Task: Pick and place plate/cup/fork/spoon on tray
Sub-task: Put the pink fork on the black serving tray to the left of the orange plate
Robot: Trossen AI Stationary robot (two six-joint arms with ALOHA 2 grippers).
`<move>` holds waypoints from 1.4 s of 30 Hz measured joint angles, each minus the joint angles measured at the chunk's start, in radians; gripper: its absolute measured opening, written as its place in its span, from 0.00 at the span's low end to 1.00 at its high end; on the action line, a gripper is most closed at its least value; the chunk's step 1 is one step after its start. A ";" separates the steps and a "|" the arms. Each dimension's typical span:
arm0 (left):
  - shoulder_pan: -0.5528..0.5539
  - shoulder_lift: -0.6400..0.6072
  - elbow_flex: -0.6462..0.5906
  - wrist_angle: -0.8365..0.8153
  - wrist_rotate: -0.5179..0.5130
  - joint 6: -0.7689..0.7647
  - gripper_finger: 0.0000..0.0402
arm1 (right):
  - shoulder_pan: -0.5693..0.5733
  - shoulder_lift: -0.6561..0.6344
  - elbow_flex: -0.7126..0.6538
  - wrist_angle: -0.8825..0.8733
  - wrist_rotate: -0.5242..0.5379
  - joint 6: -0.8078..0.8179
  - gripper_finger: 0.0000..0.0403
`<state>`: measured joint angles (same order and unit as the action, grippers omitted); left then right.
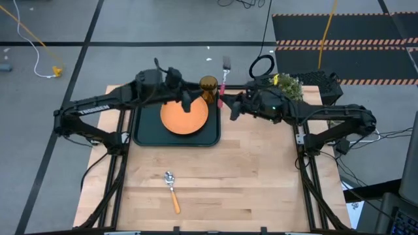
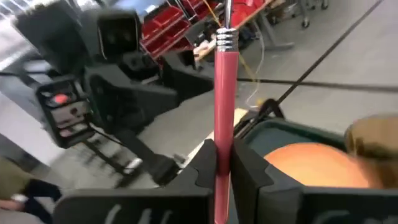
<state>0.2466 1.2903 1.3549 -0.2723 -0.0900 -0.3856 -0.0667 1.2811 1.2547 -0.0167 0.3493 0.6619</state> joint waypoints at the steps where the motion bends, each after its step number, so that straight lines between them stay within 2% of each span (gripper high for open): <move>1: 0.000 0.018 0.031 0.000 -0.025 0.017 0.53 | -0.002 0.014 0.033 -0.023 0.010 -0.018 0.02; 6: -0.012 0.089 0.155 0.023 -0.143 0.125 0.62 | -0.004 0.074 0.106 -0.071 0.049 -0.073 0.02; 9: -0.028 0.135 0.200 0.044 -0.159 0.218 0.70 | -0.002 0.095 0.112 -0.073 0.093 -0.075 0.02; 12: -0.038 0.169 0.228 0.050 -0.158 0.221 0.77 | -0.001 0.104 0.112 -0.067 0.131 -0.093 0.03; 15: -0.048 0.200 0.237 0.056 -0.172 0.175 0.79 | 0.004 0.104 0.112 -0.046 0.162 -0.151 0.03; 22: -0.074 0.255 0.238 0.110 -0.199 0.137 0.70 | 0.011 0.104 0.112 -0.023 0.181 -0.238 0.03; 31: -0.075 0.259 0.238 0.133 -0.234 0.122 0.58 | 0.056 0.102 0.112 -0.011 0.334 -0.383 0.03; 35: -0.078 0.258 0.238 0.193 -0.236 0.132 0.53 | 0.062 0.103 0.112 -0.010 0.337 -0.408 0.03; 42: -0.078 0.259 0.238 0.192 -0.225 0.152 0.48 | 0.062 0.103 0.112 -0.010 0.338 -0.443 0.03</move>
<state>0.1684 1.5494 1.5932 -0.0807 -0.3149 -0.2335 -0.0044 1.3842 1.3663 -0.0269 0.6874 0.2186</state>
